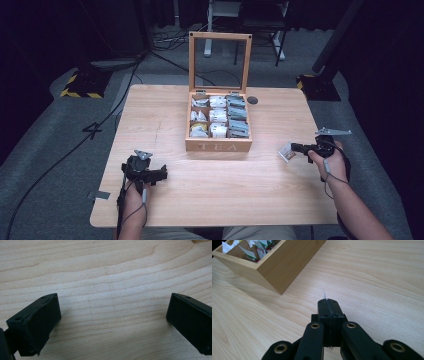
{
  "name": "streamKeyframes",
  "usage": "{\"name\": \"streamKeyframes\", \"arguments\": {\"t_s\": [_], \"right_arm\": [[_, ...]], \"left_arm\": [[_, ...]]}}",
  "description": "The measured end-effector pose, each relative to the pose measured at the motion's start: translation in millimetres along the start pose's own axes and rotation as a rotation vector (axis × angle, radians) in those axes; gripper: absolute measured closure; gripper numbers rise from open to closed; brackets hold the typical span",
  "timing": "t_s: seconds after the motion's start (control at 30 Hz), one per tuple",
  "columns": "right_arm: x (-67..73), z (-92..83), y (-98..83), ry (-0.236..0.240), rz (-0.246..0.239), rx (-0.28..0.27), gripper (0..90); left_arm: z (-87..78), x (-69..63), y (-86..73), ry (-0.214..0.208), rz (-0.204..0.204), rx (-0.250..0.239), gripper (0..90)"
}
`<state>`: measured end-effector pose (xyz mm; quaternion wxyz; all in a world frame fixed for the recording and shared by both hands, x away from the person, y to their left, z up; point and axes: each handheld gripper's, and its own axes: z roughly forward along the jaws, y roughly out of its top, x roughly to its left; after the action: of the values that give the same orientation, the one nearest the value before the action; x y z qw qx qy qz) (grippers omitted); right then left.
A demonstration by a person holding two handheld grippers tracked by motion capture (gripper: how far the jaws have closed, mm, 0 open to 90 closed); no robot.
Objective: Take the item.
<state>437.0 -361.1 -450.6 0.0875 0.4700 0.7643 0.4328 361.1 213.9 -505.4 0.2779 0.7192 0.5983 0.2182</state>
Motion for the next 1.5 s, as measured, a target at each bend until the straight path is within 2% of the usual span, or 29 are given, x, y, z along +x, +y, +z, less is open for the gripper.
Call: {"name": "streamKeyframes", "arguments": {"t_s": [0.13,0.27,0.3,0.33,0.37,0.4,0.43,0.47,0.5,0.57,0.63,0.8,0.9,0.93,1.0,1.13,1.2,1.23,1.27,1.3,1.4,1.43,1.5], "right_arm": [[-1.2,0.9,-1.2,-0.001,0.009,0.013,88.3],[-2.7,2.3,-2.9,-0.003,0.010,0.018,82.3],[-2.9,2.3,-3.3,-0.001,0.014,0.016,79.9],[-4.0,2.7,-4.2,0.008,0.030,0.011,73.3],[-4.0,2.7,-4.2,0.008,0.030,0.011,73.3],[-5.9,3.5,-5.5,0.004,0.034,0.005,67.2],[-5.9,3.5,-5.5,0.004,0.034,0.005,67.2],[-6.6,3.7,-6.0,-0.002,0.031,0.004,64.9],[-9.1,4.7,-7.3,-0.017,0.028,-0.004,57.1],[-10.3,5.4,-8.0,-0.025,0.025,-0.013,54.0],[-12.4,5.2,-9.2,-0.057,-0.002,-0.029,49.3],[-12.7,0.9,-8.0,-0.093,-0.014,-0.060,46.7],[-11.8,-1.4,-6.4,-0.094,-0.025,-0.071,46.7],[-7.6,-5.4,-3.9,-0.086,-0.037,-0.080,46.7],[-5.1,-6.9,-3.0,-0.079,-0.032,-0.083,46.7],[8.7,-14.0,1.9,-0.050,-0.067,-0.099,47.1],[24.1,-18.1,4.0,-0.013,-0.094,-0.105,47.6],[24.1,-18.1,4.0,-0.013,-0.094,-0.105,47.6],[35.4,-19.5,4.2,0.015,-0.118,-0.108,47.7],[35.4,-19.5,4.2,0.015,-0.118,-0.108,47.7],[51.5,-20.2,3.7,0.056,-0.147,-0.109,47.7],[62.5,-20.1,2.9,0.079,-0.174,-0.106,47.7],[74.5,-19.5,1.8,0.102,-0.193,-0.102,47.8]], "left_arm": [[0.0,0.0,0.0,0.000,-0.001,0.000,0.0],[0.0,-0.1,0.0,0.000,-0.001,0.000,0.0],[0.0,0.0,0.0,0.000,0.000,0.000,0.0],[0.0,0.0,0.0,0.000,0.000,0.000,0.0],[0.0,-0.1,0.0,0.000,-0.001,0.000,0.0],[0.0,0.0,0.0,0.000,-0.001,0.000,0.0],[0.0,0.0,0.0,0.000,0.000,0.000,0.0],[0.0,-0.1,0.0,0.000,-0.001,0.000,0.0],[0.0,-0.1,0.0,0.000,-0.001,0.000,0.0],[0.0,-0.1,0.0,0.000,-0.001,0.000,0.0],[0.0,0.0,0.0,0.000,0.000,0.000,0.0],[0.0,0.0,0.0,0.000,0.000,0.000,0.0],[0.0,0.0,0.0,0.000,0.000,0.000,0.0],[0.0,-0.1,0.0,0.000,-0.001,0.000,0.0],[0.0,0.0,0.0,0.000,-0.001,0.000,0.0],[0.0,-0.1,0.0,0.000,-0.001,0.000,0.0],[0.0,-0.1,0.0,0.000,-0.001,0.000,0.0],[0.0,0.0,0.0,0.000,0.000,0.000,0.0],[0.0,-0.1,0.0,0.000,-0.001,0.000,0.0],[0.0,-0.1,0.0,0.001,-0.001,0.000,0.0],[-0.1,-0.5,-0.2,0.002,-0.005,0.000,0.0],[-0.1,-0.5,-0.2,0.002,-0.005,0.000,0.0],[-0.1,-0.5,-0.2,0.002,-0.005,0.000,0.0]]}}
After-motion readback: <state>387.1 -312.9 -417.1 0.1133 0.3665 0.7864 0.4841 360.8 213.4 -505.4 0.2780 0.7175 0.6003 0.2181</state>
